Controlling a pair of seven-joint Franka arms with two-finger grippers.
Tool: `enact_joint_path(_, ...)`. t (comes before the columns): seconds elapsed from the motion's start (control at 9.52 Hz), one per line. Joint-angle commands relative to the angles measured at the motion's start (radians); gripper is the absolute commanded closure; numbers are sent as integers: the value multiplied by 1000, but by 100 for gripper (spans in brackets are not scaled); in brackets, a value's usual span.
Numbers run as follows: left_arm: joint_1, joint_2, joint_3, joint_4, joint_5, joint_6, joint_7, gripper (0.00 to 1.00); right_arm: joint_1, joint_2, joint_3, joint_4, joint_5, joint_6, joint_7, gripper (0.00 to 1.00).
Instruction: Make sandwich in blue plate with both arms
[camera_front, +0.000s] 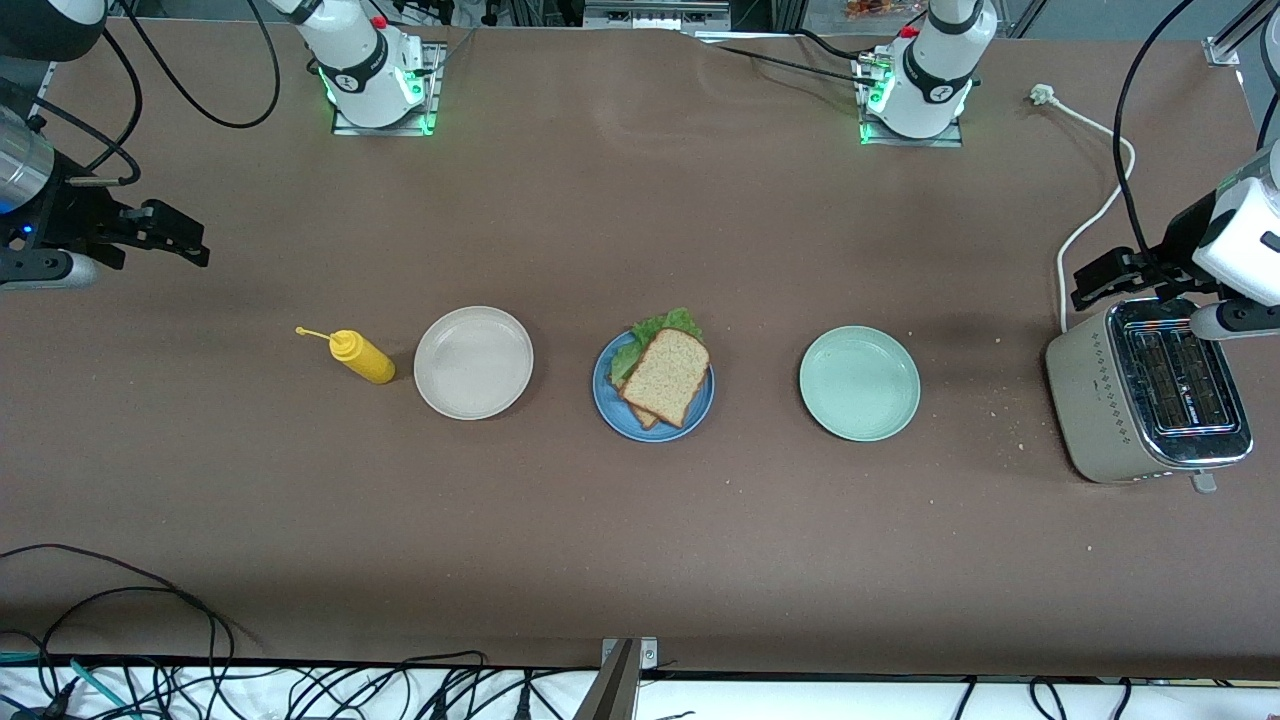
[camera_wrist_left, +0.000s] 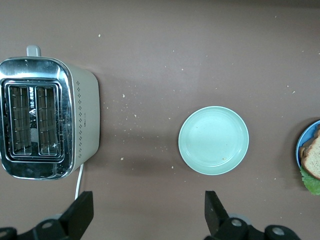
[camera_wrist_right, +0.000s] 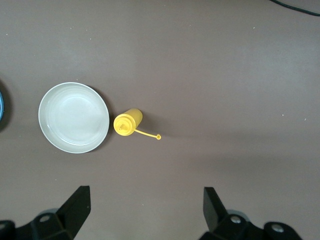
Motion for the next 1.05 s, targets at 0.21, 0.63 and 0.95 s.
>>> enact_joint_path(0.21,2,-72,3,-108,-31,121,6,1,-10,10,8,22,21,-4,-8,0)
enact_joint_path(0.63,0,-68,3,-93,-33,115,2,0,-10,10,8,22,39,-4,-10,0)
enact_joint_path(0.95,2,-71,0,-99,-31,115,11,0,-10,8,9,22,39,-6,-10,0)
